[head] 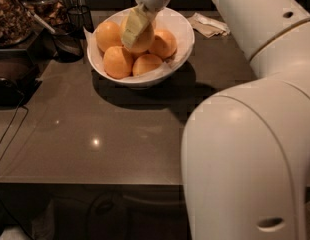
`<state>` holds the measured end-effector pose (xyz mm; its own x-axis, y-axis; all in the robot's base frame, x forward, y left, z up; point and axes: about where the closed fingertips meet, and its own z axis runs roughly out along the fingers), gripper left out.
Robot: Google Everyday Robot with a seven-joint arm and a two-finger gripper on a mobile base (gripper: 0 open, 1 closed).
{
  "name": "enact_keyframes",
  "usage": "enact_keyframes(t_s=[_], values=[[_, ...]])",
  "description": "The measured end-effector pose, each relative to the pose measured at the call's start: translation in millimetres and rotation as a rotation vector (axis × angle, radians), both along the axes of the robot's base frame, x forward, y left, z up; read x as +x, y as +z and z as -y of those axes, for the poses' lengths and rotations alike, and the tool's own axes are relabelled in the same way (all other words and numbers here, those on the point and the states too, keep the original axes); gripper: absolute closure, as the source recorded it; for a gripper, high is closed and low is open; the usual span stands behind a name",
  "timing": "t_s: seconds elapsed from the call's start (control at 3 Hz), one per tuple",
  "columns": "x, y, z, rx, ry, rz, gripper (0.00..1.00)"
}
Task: Pick orange from white bowl
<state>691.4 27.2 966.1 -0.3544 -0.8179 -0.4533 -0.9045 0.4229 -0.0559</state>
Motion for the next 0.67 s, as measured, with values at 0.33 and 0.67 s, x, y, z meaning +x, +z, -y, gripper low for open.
enact_keyframes(t_s=[0.33, 0.67], values=[[-31.8, 23.1, 10.5, 0.047, 0.073, 0.062, 1.0], [-33.4, 20.5, 9.1, 0.044, 0.076, 0.06, 1.0]])
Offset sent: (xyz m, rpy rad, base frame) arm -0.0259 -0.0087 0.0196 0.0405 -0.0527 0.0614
